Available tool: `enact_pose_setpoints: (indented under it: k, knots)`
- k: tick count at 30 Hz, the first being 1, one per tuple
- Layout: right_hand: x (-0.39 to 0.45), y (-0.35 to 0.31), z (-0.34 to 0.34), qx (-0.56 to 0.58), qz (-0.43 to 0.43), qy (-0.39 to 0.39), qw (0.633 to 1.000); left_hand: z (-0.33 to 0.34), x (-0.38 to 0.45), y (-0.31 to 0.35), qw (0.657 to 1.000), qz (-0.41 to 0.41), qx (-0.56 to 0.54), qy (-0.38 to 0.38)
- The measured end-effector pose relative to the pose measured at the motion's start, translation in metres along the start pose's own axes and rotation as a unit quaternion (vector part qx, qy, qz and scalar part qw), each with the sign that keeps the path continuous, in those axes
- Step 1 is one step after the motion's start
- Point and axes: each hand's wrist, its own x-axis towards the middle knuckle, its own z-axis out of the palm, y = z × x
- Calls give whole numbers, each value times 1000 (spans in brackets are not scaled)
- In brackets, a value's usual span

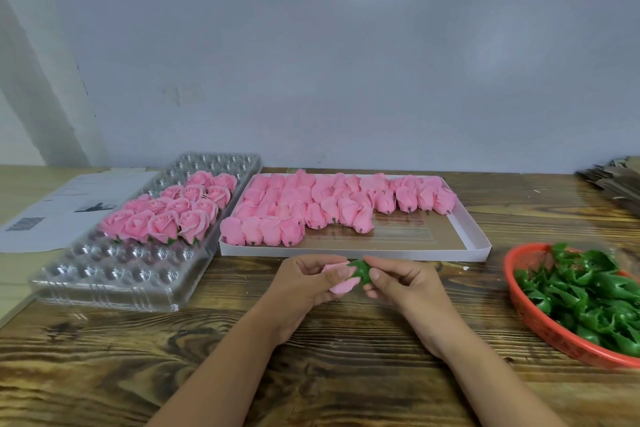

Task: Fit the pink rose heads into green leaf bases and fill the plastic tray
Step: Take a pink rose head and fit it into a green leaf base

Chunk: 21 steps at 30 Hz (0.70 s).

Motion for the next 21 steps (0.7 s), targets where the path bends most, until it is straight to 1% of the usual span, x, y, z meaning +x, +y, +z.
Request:
enact_pose_setpoints:
  k: [6,11,17,21]
  knots:
    - [1,1,0,-2,15,-2,1000,3,-1,-1,1000,25,6,0]
    - [1,-1,0,14,23,-17,999,2,-1,0,1000,17,3,-7]
    - [3,-2,-1,88,49,-1,995,2,-1,-2,1000,14,8,8]
    - [3,-2,0,93,53,-11,994,2,-1,-2,1000,17,11,11]
